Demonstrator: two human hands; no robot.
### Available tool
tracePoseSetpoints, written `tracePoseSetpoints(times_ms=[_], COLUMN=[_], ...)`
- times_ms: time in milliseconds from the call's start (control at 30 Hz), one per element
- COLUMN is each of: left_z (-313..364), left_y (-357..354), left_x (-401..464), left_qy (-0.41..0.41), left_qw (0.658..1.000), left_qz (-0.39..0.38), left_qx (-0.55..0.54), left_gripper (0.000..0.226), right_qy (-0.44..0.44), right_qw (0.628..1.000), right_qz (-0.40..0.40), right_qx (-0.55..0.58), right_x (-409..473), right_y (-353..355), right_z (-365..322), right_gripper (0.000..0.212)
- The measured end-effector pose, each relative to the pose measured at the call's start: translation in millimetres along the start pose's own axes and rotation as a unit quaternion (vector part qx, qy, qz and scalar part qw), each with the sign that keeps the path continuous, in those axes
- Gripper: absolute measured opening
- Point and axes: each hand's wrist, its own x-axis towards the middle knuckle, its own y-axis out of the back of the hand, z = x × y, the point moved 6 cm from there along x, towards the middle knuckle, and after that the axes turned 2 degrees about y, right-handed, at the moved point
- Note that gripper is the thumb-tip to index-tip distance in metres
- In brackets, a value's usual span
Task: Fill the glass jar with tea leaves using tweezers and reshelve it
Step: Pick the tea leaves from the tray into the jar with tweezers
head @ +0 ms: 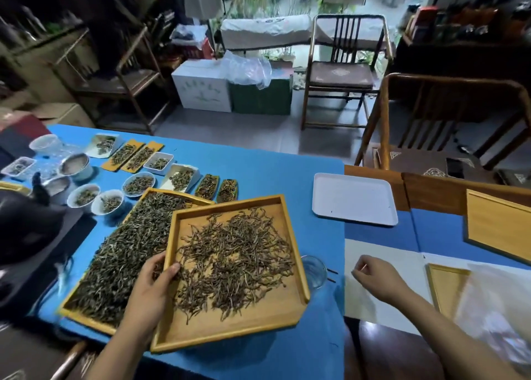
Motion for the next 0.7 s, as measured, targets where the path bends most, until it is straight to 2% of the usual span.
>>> tracePoseSetpoints(times_ms=[67,200,267,467,600,700], left_z=[-8,-22,-28,-35,-37,-34], left_y=[1,4,9,28,31,28], left_x=[0,8,11,20,26,29], left_qy=[0.008,0.022,0.033,0.042,0.047,0.047], left_qw=[1.000,0.999,0.999,0.998,0.997,0.997], left_qz=[0.010,0.022,0.029,0.055,0.059,0.055], left_qx=[-0.006,-0.006,-0.008,0.012,0.012,0.005], left_gripper=[0.025,0.029,0.030,0.028,0.027,0.026], right_qy=[0.031,0.090,0.113,0.165,0.158,0.148], right_qw=[0.999,0.991,0.983,0.961,0.969,0.973], right_qz=[-0.019,-0.060,-0.083,-0.096,-0.075,-0.030], right_qx=[-0.022,-0.082,-0.117,-0.201,-0.174,-0.175], right_x=[15,45,57,78,79,77], right_y=[-19,-53,-63,-73,-71,-60], right_z=[-11,-26,-32,-48,-47,-38], right_gripper=[0.011,0.035,0.040,0.026,0.023,0.021])
